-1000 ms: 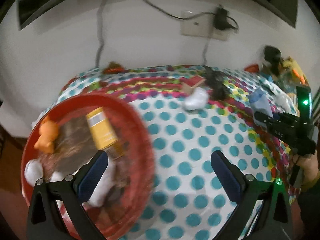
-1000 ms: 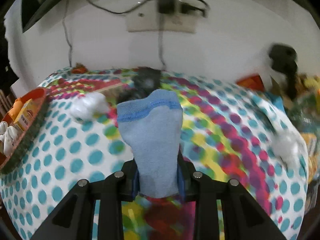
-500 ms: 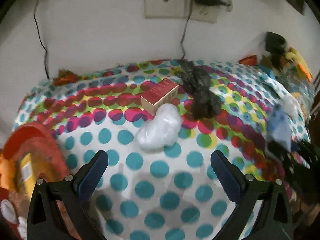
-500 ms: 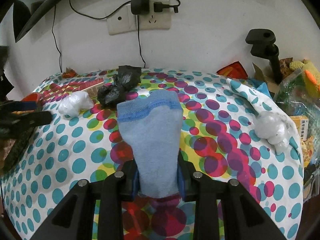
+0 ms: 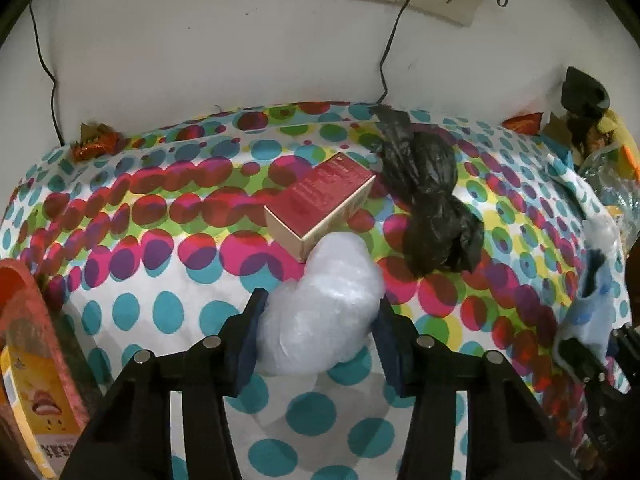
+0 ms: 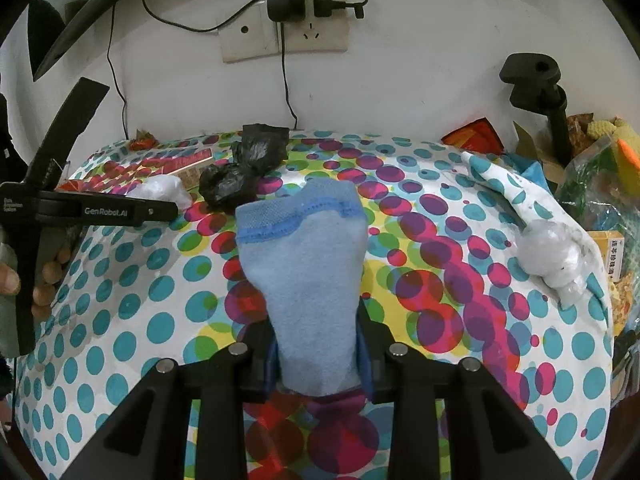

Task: Organize objects
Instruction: 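Grasp the white plastic bag with the left gripper while the right holds the blue sock, then carry the white plastic bag to the red tray and open the left gripper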

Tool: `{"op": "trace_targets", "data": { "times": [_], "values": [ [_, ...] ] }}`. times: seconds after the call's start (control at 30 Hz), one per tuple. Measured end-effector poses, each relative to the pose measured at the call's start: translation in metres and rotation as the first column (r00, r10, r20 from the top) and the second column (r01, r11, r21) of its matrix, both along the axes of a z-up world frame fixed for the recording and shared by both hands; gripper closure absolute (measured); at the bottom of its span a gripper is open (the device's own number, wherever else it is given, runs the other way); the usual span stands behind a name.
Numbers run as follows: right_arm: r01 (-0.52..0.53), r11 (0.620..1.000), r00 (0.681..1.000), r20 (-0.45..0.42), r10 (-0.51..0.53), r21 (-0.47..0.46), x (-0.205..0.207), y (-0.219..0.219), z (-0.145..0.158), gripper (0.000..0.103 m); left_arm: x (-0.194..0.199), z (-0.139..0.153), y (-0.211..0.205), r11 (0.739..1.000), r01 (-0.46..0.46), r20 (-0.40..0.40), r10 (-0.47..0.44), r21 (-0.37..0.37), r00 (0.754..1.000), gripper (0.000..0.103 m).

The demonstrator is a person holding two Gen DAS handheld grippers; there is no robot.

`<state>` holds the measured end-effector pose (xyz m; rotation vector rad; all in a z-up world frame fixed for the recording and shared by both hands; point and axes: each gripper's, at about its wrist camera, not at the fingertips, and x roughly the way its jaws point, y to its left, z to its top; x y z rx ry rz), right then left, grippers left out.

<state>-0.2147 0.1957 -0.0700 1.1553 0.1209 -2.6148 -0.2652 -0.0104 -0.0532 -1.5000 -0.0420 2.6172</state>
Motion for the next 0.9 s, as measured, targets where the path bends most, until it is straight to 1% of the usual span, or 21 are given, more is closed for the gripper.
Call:
{"op": "trace_targets", "data": {
  "times": [0.1,0.33,0.5,0.7,0.9],
  "values": [
    [0.0,1.0,1.0,0.002,0.0,0.002,0.0,0.0,0.0,0.071,0.005,0.004,0.0,1.0,0.004,-0.011,-0.004,0.016,1.0,0.058],
    [-0.002,1.0,1.0,0.011,0.002,-0.012,-0.002,0.003,-0.001,0.071,0.021,0.013,0.003,1.0,-0.007,-0.023,0.007,0.005,1.0,0.058],
    [0.004,1.0,1.0,0.018,-0.003,-0.029,-0.003,0.006,-0.001,0.072,0.037,0.016,-0.002,1.0,-0.019,-0.016,0.019,-0.009,1.0,0.058],
    [0.001,0.999,1.0,0.027,0.0,-0.044,-0.003,0.009,-0.002,0.072,0.058,0.029,-0.003,1.0,-0.013,-0.036,0.012,-0.023,0.999,0.058],
    [-0.004,0.999,0.999,0.039,0.006,-0.037,-0.003,0.007,-0.005,0.072,0.078,0.044,-0.009,1.0,-0.012,-0.052,0.011,-0.014,0.999,0.058]
  ]
}}
